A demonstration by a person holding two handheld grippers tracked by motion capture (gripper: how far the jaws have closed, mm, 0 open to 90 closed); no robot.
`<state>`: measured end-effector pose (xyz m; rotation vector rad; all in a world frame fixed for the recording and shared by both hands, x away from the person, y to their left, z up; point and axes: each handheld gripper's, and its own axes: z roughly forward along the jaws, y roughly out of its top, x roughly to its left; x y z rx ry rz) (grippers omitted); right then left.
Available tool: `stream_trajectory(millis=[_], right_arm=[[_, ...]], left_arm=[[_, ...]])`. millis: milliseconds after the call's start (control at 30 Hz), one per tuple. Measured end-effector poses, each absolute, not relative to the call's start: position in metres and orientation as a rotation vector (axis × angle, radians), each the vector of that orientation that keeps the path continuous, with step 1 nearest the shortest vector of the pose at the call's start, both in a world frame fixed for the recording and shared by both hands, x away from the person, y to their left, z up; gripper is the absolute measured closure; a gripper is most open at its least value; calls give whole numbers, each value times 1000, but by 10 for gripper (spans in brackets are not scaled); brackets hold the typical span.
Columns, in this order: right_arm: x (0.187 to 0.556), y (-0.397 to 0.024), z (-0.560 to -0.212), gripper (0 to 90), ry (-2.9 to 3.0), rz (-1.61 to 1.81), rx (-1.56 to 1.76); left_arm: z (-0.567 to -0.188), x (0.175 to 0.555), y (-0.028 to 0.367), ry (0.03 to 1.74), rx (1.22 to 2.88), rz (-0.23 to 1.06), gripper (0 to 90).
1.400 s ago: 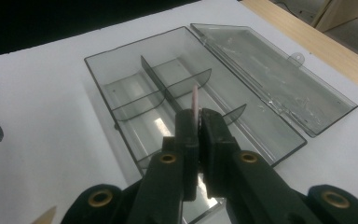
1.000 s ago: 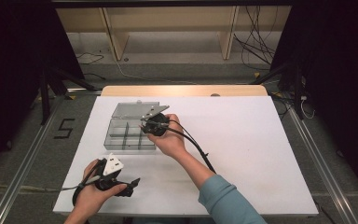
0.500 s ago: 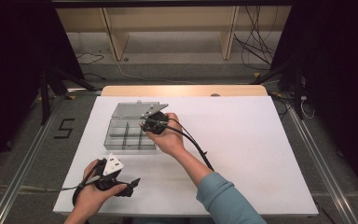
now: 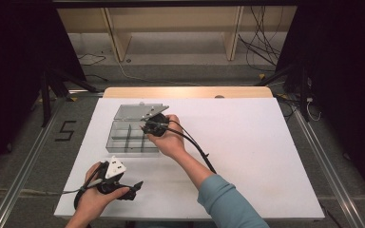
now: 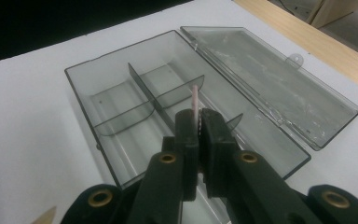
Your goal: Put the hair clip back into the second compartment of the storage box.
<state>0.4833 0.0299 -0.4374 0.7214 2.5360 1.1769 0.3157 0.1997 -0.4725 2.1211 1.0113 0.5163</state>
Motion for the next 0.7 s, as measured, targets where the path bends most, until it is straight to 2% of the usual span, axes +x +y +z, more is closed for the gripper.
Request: stream_trajectory(millis=[700], right_arm=[[488,34,-440,865,2526,1170,744]], left_arm=[[-473,315,199,1015,2116,512,16]])
